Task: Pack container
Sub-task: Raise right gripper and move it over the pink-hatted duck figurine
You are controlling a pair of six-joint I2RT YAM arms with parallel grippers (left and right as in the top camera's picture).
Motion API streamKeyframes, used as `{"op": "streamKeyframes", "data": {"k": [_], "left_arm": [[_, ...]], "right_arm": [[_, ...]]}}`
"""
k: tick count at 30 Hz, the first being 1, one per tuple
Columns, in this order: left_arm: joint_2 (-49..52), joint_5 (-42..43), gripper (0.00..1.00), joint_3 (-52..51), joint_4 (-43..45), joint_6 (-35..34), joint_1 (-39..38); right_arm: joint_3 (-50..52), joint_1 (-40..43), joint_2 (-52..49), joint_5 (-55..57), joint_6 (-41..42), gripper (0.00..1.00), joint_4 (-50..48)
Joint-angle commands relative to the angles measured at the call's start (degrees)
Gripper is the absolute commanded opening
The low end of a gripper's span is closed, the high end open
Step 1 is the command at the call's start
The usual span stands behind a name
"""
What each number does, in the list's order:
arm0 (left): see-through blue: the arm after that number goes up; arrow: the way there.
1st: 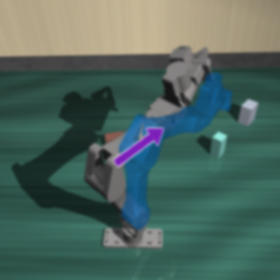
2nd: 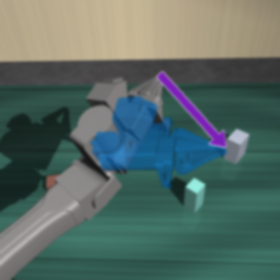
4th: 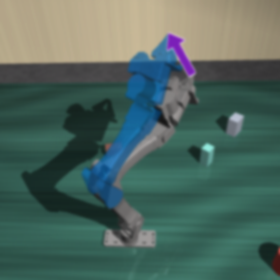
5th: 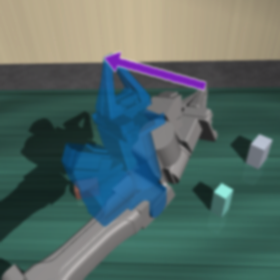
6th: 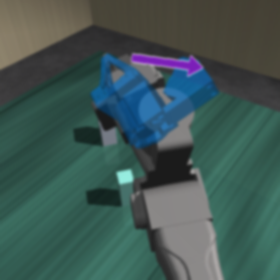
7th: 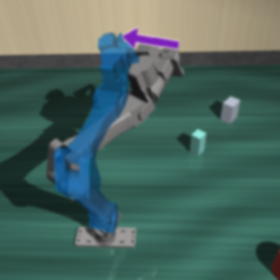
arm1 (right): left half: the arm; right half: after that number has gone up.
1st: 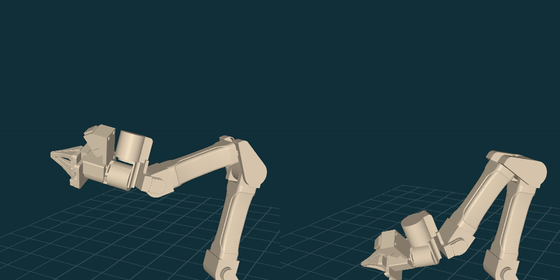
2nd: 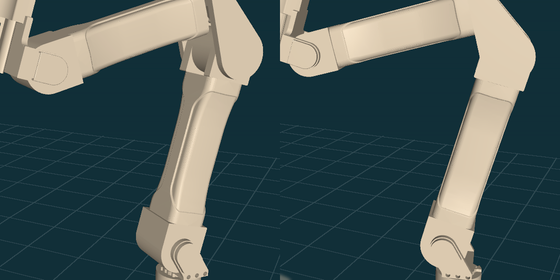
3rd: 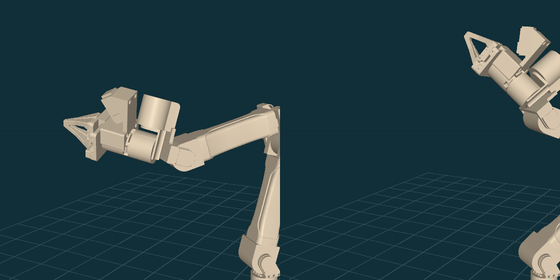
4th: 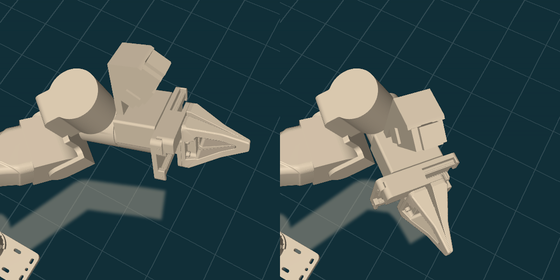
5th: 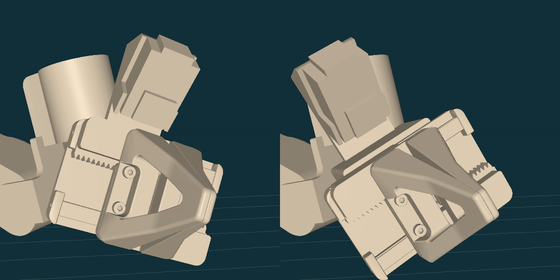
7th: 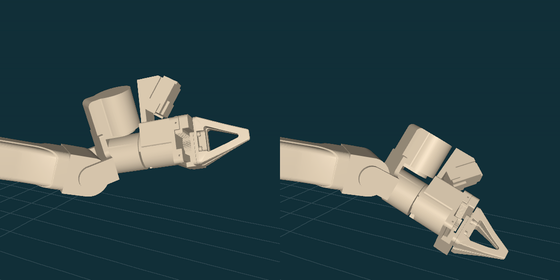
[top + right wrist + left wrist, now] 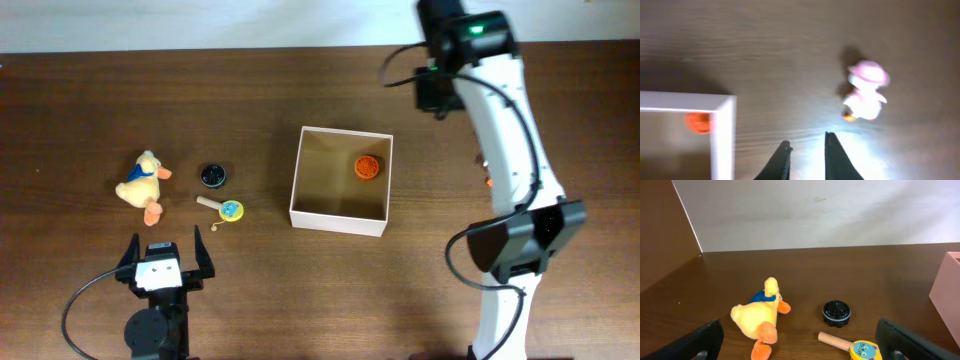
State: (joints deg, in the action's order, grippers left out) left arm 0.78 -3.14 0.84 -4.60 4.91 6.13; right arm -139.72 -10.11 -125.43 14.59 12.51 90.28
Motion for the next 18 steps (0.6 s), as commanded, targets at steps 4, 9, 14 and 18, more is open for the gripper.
{"op": "streamKeyframes", "data": {"k": [4,9,14,18], "left_arm": [[-0.5,0.8,0.99,-0.3,0.0,0.5,0.0],[-0.5,0.8,0.99,-0.3,0.0,0.5,0.0],[-0.5,0.8,0.99,-0.3,0.0,0.5,0.0],[-0.5,0.8,0.99,-0.3,0.0,0.5,0.0]], "right_arm": [[0.8,8.2,1.0,0.8,4.6,0.27,3.8],[9.5,15.3,0.9,-3.5,4.5,0.33,2.4],[20.1,19.7,0.9,-6.3,3.3,0.34,-3.0],[24.3,21.0,0.9,-7.0,1.6,0.37,-7.3]]}}
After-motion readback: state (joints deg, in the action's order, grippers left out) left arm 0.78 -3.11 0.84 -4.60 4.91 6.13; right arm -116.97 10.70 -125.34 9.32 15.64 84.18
